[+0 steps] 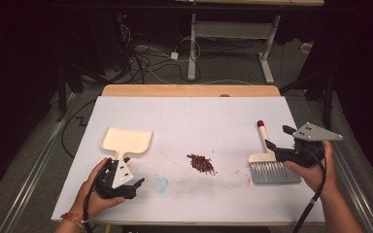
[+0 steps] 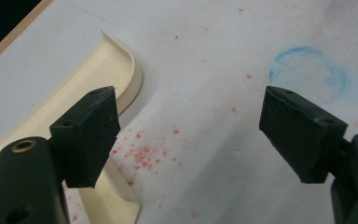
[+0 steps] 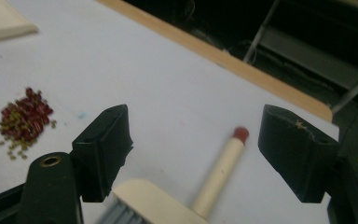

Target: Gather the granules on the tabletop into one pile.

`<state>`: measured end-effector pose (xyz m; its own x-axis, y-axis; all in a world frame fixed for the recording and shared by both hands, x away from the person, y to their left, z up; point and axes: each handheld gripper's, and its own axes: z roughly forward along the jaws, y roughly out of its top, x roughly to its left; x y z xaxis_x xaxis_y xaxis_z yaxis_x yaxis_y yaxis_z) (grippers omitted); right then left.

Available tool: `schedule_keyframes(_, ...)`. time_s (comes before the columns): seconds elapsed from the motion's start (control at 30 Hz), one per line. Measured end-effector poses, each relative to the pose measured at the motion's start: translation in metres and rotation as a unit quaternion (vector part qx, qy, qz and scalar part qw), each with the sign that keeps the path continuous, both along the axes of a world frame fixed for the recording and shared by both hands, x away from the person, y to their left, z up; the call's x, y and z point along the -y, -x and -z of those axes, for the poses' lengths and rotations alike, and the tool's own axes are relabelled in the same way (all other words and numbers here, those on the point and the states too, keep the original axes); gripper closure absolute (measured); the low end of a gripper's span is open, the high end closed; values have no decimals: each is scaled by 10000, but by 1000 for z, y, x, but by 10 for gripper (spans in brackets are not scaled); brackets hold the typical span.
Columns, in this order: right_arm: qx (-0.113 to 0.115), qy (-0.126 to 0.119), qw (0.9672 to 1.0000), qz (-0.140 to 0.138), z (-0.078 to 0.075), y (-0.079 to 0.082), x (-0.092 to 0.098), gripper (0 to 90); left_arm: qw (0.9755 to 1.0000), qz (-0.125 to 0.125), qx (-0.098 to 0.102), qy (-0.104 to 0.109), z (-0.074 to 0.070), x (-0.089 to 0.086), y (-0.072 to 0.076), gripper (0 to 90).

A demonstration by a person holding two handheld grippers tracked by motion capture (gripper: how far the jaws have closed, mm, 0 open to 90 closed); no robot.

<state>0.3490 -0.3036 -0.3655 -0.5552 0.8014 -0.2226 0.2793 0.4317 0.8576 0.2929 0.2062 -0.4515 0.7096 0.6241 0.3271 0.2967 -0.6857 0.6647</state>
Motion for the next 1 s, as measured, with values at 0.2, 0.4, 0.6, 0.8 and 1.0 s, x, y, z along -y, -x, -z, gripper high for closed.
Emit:
schedule_keyframes(0.2,429,-453,9977,-278,9,11,-18,231,9998,-47,109,126,-3,0,0,190)
schedule_keyframes(0.4,539,-623,9957,-429,26,21,-32,198,9994,-124,245,231,-4,3,1,172)
schedule_keyframes(0.6,593,-581,9945,-631,48,35,-43,190,9990,-114,333,274,-4,5,5,162)
schedule_keyframes(0.8,581,-408,9943,-799,65,44,-52,186,9986,-77,379,366,-4,8,8,162)
schedule_keyframes(1.0,660,-292,9939,-829,66,49,-61,186,9985,-31,395,385,-2,7,11,162)
